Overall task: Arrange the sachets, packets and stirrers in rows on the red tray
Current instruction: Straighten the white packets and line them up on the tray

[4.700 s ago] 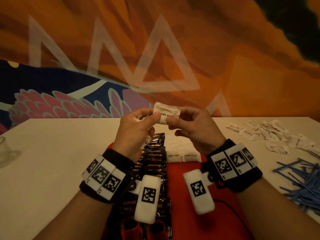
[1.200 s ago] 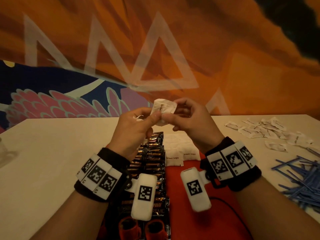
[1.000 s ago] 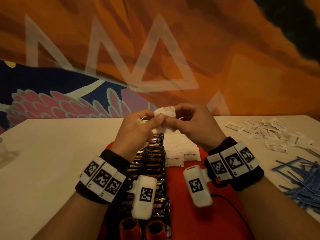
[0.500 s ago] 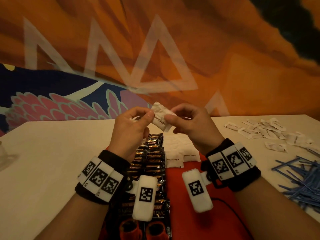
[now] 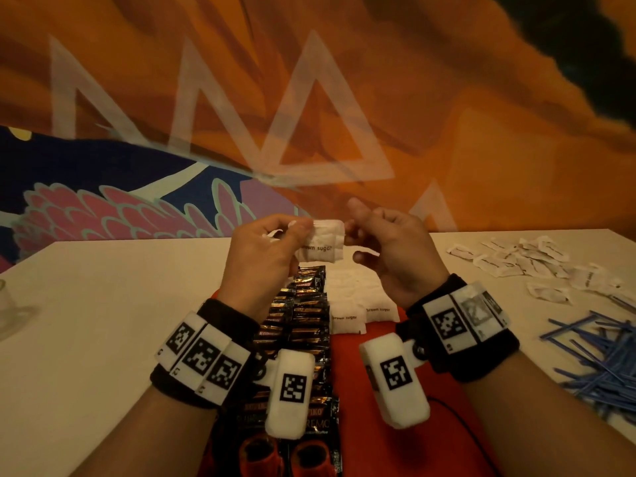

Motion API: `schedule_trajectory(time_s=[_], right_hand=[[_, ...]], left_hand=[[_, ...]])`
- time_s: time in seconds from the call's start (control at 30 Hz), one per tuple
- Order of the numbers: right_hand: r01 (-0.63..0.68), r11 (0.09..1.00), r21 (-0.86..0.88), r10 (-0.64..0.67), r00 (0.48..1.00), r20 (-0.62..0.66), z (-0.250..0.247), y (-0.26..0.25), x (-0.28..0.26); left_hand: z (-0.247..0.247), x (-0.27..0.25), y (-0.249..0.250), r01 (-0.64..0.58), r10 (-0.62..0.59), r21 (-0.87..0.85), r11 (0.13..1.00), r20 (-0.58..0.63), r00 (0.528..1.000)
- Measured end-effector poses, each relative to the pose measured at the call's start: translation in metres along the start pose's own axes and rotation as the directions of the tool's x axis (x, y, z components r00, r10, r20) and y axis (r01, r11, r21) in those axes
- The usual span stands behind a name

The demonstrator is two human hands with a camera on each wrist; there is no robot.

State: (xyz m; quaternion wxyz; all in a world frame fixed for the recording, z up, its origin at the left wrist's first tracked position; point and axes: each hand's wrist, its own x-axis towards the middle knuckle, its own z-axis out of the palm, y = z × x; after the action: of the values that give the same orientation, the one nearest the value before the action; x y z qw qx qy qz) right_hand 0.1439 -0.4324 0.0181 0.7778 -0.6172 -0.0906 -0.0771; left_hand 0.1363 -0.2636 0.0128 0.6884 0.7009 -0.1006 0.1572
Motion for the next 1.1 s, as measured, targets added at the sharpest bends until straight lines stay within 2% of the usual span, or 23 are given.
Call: schedule_trajectory(time_s=[0.03, 0.17, 0.37, 0.53, 0.63, 0.73, 0.87, 1.1], right_hand=[[0.003, 1.000, -0.022, -0.003, 1.000, 0.017, -0.001, 0.000, 0.000], [0.117, 0.947, -0.300, -0.053, 0.975, 0.215, 0.001, 0.005, -0.003], [0.171, 0.912, -0.372, -0.106, 0.976, 0.188, -0.003, 0.008, 0.002], [0.078, 0.867, -0.493, 0.005, 0.986, 0.165, -0.029, 0.011, 0.009], [-0.091, 0.818, -0.568, 0.188, 0.976, 0.114, -0.049, 0.022, 0.013], [-0.227, 0.692, -0.685, 0.358, 0.932, 0.052, -0.066, 0.029, 0.016], [-0.268, 0.520, -0.811, 0.455, 0.891, -0.003, -0.079, 0.030, 0.016], [-0.275, 0.387, -0.880, 0.507, 0.861, -0.047, -0.074, 0.036, 0.013]], left_hand=[[-0.001, 0.000, 0.000, 0.002, -0.002, -0.010, 1.000, -0.005, 1.000], [0.000, 0.000, -0.001, 0.011, -0.011, -0.029, 1.000, 0.004, 1.000], [-0.001, 0.001, -0.002, 0.006, -0.004, 0.018, 1.000, -0.068, 0.998], [-0.007, 0.006, 0.000, 0.043, -0.046, -0.032, 0.999, -0.111, 0.993], [-0.010, 0.007, 0.001, 0.056, -0.061, -0.054, 0.997, -0.099, 0.993], [-0.009, 0.005, 0.003, 0.062, -0.066, -0.057, 0.996, -0.078, 0.995], [-0.008, 0.003, 0.004, 0.069, -0.071, -0.038, 0.997, -0.052, 0.996], [-0.010, 0.003, 0.007, 0.074, -0.076, -0.027, 0.997, -0.043, 0.996]])
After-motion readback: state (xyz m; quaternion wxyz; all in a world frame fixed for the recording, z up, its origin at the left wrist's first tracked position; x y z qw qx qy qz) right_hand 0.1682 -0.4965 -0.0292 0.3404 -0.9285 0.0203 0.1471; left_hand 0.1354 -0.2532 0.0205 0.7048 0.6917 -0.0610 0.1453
